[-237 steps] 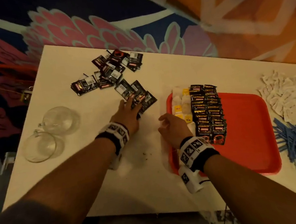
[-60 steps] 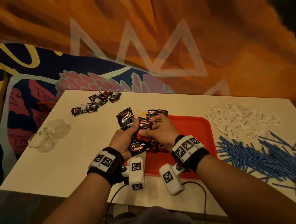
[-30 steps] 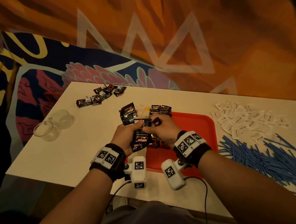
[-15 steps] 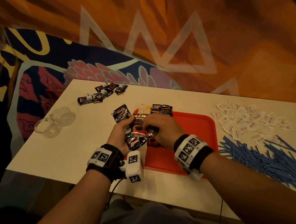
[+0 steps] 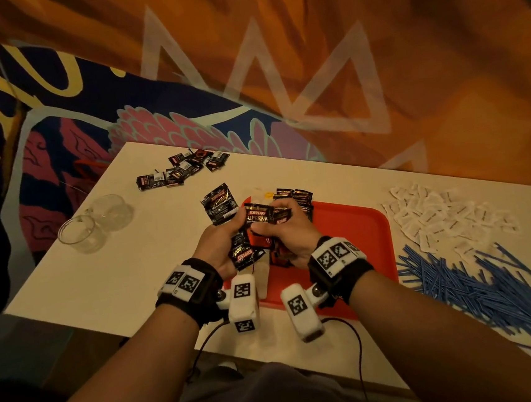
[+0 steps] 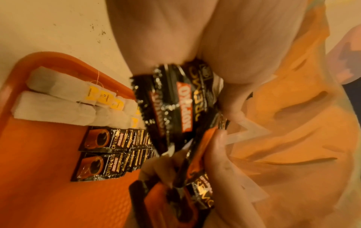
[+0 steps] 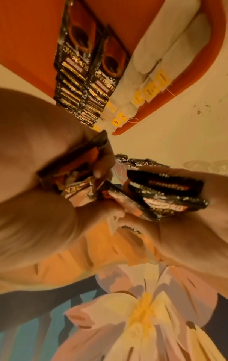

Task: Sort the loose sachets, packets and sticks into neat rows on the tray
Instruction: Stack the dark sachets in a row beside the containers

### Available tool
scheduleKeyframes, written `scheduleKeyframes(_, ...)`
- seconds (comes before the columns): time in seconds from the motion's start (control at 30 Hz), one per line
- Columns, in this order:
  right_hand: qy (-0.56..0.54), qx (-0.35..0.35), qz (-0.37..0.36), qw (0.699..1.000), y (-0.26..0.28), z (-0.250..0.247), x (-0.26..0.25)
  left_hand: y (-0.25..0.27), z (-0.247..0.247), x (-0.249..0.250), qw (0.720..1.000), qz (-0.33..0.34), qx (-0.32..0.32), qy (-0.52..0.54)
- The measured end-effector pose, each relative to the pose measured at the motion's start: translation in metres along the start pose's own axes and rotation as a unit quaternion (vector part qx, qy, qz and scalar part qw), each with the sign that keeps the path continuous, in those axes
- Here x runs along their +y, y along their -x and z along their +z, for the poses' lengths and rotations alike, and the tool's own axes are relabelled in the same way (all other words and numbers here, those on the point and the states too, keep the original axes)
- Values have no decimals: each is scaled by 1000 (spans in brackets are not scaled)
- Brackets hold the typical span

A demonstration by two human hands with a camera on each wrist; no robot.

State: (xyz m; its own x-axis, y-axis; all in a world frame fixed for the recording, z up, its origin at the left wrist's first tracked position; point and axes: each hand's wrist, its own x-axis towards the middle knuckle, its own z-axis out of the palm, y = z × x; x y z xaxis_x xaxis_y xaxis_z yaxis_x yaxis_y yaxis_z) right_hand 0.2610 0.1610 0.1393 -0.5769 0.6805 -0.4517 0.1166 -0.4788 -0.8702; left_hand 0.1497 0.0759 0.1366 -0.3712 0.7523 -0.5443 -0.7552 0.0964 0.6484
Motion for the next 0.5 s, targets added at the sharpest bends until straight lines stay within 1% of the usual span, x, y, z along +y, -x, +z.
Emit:
scheduleKeyframes(0.07,-9,-6,22,1000,-4,6,-2,0,-3,9,998,-33,-38,37)
scheduleKeyframes(0.13,-12,-23,35,999,-8,11,-4,0,-6,17,995,-54,-55,59)
scheduleKeyframes(0.23,-24,-16,27,999,-9,14,-8,-8,-12,27,998,-53,-20,19)
scheduleKeyframes(0.33,-89,-23,19,996,-7,15,-12,-20,-19,35,999,-23,-4,-34)
scheduleKeyframes(0.43,-115,22,6,993,-12,19,-14,-26,-23,43,997,-26,-17,-77)
scheduleKeyframes(0.5,-123,56,-7,991,-21,20,-16,-28,-24,47,994,-37,-40,-94)
